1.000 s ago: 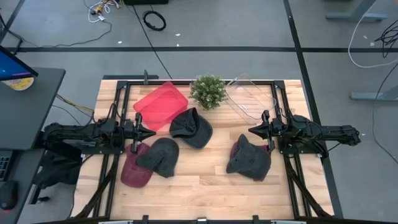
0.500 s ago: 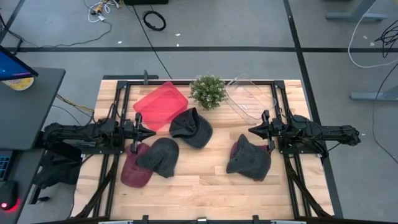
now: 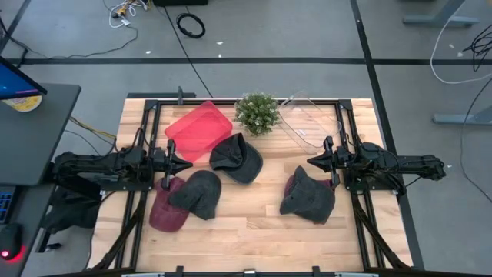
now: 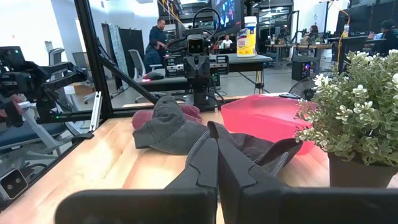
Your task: Pick & Place hat
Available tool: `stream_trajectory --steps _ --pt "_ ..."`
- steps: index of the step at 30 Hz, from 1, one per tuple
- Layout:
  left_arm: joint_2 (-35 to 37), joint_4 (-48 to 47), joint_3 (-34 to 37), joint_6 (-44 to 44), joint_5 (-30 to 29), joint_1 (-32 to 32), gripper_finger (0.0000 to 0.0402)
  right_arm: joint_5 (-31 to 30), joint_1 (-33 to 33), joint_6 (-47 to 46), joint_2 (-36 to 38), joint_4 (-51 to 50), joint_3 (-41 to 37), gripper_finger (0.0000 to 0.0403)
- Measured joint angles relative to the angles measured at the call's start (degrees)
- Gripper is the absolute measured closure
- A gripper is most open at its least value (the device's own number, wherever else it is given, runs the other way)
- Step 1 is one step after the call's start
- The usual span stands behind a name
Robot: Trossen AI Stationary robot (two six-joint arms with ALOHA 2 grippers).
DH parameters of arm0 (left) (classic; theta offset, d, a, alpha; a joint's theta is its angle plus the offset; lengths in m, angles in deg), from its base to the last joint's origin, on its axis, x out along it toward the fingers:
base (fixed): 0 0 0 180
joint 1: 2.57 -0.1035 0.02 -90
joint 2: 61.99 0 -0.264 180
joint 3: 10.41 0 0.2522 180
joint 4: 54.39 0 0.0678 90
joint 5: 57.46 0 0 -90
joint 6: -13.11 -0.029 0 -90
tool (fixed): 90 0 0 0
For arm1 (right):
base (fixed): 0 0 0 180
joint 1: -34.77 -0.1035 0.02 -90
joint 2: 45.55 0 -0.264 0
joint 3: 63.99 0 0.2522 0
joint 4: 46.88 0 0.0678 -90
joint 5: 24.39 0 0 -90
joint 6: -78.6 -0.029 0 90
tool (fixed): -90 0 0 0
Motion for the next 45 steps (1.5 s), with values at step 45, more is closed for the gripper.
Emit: stream_trajectory --steps 45 --pt "0.00 26.59 -0.02 -1.25 -9.68 -0.06 0.0383 -7.66 0.02 -2.25 -0.02 14.02 -0.02 0.0400"
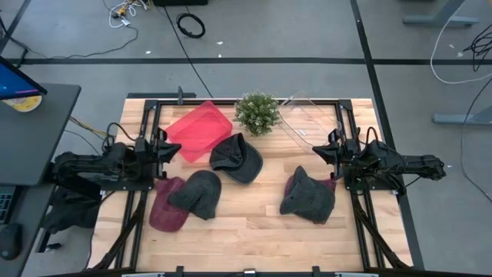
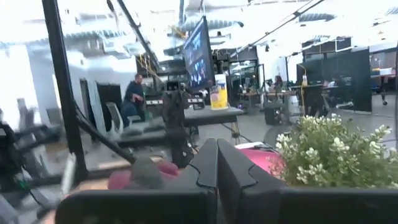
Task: Pick & Place hat
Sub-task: Put the right black cap into the transparent bin
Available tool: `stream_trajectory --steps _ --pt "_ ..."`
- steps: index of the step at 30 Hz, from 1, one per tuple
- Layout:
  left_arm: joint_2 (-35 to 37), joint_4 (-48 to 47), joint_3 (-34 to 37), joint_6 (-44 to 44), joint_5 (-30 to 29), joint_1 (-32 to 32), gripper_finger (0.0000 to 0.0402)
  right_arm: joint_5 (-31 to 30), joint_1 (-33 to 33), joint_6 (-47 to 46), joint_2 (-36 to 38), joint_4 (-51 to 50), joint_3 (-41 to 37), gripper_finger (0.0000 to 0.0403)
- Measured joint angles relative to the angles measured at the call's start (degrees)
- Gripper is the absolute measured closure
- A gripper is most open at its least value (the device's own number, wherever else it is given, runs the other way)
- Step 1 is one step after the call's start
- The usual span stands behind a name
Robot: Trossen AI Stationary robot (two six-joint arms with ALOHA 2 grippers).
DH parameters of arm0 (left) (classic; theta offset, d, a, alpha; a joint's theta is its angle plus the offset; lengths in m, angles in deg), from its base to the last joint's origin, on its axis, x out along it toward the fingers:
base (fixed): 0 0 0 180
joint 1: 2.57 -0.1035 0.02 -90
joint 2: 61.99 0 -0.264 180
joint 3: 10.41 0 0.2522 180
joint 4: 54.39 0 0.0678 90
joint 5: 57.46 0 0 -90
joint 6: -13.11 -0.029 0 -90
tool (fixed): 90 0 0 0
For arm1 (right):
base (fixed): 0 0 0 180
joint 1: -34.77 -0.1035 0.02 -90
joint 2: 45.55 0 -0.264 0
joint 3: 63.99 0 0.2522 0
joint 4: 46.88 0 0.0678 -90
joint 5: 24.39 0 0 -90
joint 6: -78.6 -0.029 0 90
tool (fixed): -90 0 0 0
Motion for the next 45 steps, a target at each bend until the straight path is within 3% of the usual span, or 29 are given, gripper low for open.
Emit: stream_trajectory --steps 5,15,23,27,32,37,42,45 --pt "0.02 6.30 0.00 1.56 0.04 0.00 0.0383 0.09 0.00 -7.97 0.01 4.25 0.00 0.0400" --pt "-0.39 6.15 0.00 5.46 -6.81 0.04 0.0387 -1.37 -0.15 -0.86 0.02 7.36 0.00 0.0401" --pt "-1.67 5.24 -3.56 5.72 -11.54 0.09 0.0398 -1.37 -0.15 -2.10 -0.06 9.83 0.84 0.0401" --pt "-5.89 -0.58 -9.40 5.42 -11.60 0.09 0.0398 -1.57 -0.13 -2.51 -2.30 7.82 4.89 0.0401" --pt "-15.09 -16.58 -20.91 9.70 -9.50 0.09 0.0398 -1.65 -0.13 -5.91 -8.40 5.46 12.66 0.0401" --pt "-25.14 -20.58 -33.13 7.83 -5.13 0.09 0.0398 -1.49 -0.07 -18.16 -16.85 -1.90 24.44 0.0401" --pt "-31.93 -22.12 -44.27 -1.81 -4.00 0.09 0.0398 -1.35 -0.07 -14.93 -26.86 -6.72 37.93 0.0401" --pt "-34.11 -23.25 -49.75 -2.66 -4.20 0.09 0.0396 -2.11 -0.07 -7.86 -32.57 -6.52 45.20 0.0401"
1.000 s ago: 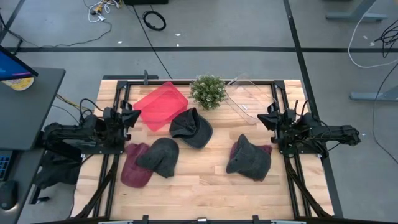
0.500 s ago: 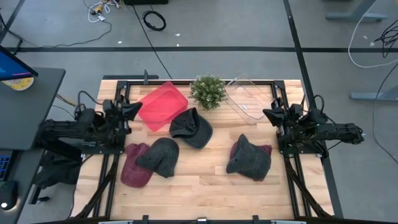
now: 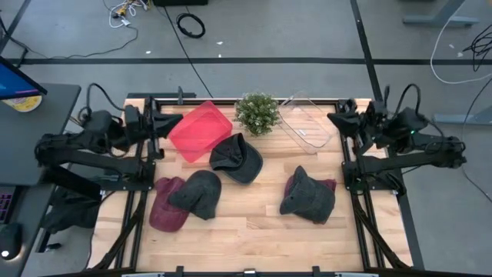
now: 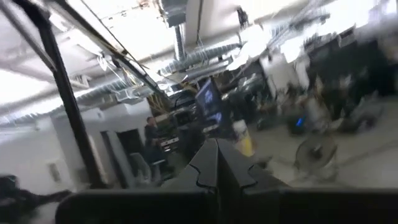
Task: Pick & Place hat
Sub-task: Put the right black cap into the transparent bin
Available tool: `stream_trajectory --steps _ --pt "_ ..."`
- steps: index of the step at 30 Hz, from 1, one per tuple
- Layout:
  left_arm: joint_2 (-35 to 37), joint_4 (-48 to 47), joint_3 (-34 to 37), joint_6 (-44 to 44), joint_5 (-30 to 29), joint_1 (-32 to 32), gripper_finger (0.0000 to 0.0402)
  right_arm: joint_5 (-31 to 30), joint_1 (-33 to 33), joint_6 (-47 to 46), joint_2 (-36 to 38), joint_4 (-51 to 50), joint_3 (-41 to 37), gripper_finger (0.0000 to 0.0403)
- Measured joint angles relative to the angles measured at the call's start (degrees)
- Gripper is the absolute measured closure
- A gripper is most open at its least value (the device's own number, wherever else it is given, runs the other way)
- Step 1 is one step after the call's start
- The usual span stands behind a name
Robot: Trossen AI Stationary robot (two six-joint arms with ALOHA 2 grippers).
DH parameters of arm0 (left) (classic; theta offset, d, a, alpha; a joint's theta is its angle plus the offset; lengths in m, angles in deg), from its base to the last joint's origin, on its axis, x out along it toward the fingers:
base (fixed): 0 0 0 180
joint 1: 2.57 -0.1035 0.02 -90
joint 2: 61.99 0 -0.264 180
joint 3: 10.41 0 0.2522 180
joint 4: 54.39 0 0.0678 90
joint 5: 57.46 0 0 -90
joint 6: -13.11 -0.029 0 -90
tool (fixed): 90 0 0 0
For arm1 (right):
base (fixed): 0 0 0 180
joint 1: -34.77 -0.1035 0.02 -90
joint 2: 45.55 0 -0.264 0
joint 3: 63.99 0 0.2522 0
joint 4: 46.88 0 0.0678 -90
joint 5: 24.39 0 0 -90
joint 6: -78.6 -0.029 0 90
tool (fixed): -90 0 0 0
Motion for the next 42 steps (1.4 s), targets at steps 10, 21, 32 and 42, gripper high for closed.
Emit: stream_trajectory --steps 10,21,32,42 --pt "-0.68 -3.41 -6.91 2.49 1.82 -0.02 0.0387 -5.69 0.01 2.99 -9.54 6.73 9.53 0.0401" --pt "0.89 -19.13 -6.88 10.27 5.16 -0.04 0.0382 -7.73 0.02 -4.50 -20.01 -27.45 28.09 0.0401" --pt "1.10 -26.39 -6.88 11.94 8.76 -0.04 0.0381 -5.70 0.02 -15.50 -30.85 -61.12 47.61 0.0401" --pt "0.69 -27.49 -6.90 11.94 8.11 -0.04 0.0381 12.41 0.02 -20.63 -34.05 -74.43 48.16 0.0313"
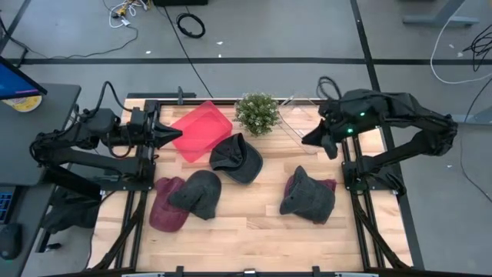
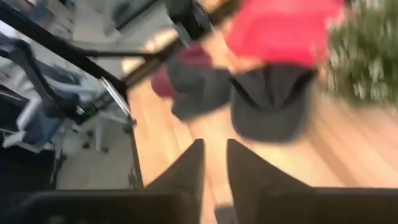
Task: Pick & Place hat
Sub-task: Put the right black cap into the transparent bin
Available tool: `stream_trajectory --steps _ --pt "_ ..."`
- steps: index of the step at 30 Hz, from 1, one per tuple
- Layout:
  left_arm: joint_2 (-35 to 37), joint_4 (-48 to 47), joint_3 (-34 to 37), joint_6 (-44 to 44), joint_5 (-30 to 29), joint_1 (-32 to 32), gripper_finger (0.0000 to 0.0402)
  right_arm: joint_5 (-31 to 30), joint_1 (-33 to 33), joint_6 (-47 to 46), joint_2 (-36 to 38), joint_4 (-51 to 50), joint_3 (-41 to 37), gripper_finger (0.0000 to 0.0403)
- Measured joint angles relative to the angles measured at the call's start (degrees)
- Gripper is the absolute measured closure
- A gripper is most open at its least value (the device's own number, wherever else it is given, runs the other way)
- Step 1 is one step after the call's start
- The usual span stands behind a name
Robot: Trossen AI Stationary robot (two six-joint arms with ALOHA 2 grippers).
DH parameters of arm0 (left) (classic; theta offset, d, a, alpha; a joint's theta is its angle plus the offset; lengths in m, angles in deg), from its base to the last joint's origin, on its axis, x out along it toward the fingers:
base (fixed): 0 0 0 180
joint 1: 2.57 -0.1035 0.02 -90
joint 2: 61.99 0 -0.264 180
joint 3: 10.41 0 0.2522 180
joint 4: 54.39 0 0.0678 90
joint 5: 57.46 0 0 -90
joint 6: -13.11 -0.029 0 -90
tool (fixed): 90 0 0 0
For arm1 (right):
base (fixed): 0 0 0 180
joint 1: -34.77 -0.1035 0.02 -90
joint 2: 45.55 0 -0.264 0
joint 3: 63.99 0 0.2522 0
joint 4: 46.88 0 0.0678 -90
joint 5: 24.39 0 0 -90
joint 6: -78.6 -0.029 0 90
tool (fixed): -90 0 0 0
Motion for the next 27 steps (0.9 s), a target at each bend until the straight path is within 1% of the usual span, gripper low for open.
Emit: stream_trajectory --steps 4,7,9,11,14,19,23,27 --pt "0.00 0.01 0.01 0.02 -4.03 0.00 0.0381 0.24 0.00 -5.63 -2.07 -10.42 -0.02 0.0232" --pt "0.00 0.02 0.02 0.16 -6.46 0.00 0.0381 -0.20 0.00 -7.77 -4.52 -17.10 -0.07 0.0173" --pt "0.00 0.04 0.00 0.99 -7.10 0.00 0.0381 -0.54 -0.02 -9.85 -6.27 -20.44 -0.07 0.0142" --pt "-0.01 0.04 0.02 1.16 -7.14 0.00 0.0381 -0.65 -0.02 -11.56 -8.00 -22.41 -0.07 0.0123" --pt "-0.35 0.13 0.12 1.16 -7.13 0.00 0.0381 -0.54 0.00 -13.98 -10.61 -23.07 -0.09 0.0118" --pt "-1.11 -1.33 0.19 1.13 -6.30 0.00 0.0381 -0.50 -0.15 -16.65 -13.68 -23.64 -0.09 0.0129" --pt "-1.60 -3.73 0.19 1.64 -4.78 0.00 0.0380 -0.61 -0.29 -18.05 -14.43 -23.86 -0.11 0.0133" --pt "-1.60 -7.64 0.24 3.55 -4.53 0.00 0.0366 -0.46 -0.59 -22.71 -14.43 -23.91 -0.11 0.0133"
